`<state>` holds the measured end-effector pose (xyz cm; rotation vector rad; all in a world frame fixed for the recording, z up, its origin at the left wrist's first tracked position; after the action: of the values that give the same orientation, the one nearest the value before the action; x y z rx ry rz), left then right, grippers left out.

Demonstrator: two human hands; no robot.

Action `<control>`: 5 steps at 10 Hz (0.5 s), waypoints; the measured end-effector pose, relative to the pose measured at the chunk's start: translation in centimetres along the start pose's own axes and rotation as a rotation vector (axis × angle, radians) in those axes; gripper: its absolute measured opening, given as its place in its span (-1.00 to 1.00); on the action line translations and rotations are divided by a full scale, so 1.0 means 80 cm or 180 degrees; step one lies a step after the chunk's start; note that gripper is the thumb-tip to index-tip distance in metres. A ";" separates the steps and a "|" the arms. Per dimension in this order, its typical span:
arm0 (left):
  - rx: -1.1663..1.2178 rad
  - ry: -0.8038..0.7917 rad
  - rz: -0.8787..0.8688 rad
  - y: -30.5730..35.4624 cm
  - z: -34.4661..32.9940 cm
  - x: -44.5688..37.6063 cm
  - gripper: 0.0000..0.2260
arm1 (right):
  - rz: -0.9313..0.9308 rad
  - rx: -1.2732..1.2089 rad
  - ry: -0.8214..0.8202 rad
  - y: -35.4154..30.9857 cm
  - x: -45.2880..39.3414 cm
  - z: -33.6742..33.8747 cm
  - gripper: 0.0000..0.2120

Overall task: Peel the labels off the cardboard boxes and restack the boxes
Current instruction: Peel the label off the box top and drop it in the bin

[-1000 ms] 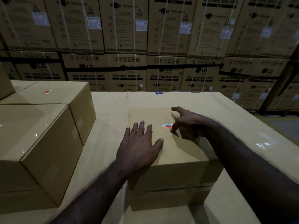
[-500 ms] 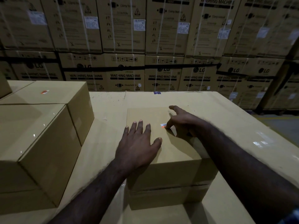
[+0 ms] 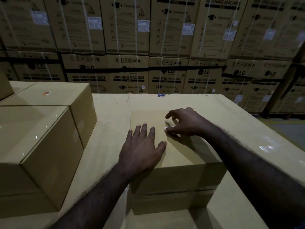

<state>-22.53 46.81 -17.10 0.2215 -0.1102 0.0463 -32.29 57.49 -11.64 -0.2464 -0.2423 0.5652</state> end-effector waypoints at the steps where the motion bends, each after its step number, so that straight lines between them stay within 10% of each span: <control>1: -0.0009 0.0012 0.0005 0.000 0.001 -0.001 -0.36 | 0.0040 0.0102 0.0096 -0.003 0.001 0.001 -0.51; 5: 0.0022 0.0082 -0.0018 -0.002 0.001 -0.003 -0.35 | 0.0125 0.0281 0.0573 0.004 0.007 0.002 -0.75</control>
<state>-22.73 46.67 -17.09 0.2281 -0.0837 0.0438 -32.05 58.05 -11.48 -0.2155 -0.0383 0.5875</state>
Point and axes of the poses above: each hand's wrist, its own x-axis away from the middle knuckle, its own z-axis out of the back of the hand, y = z × x, the point moved 9 cm from there along -x, towards the middle knuckle, and after that the axes turned 10 degrees about -y, right-handed, at the moved point
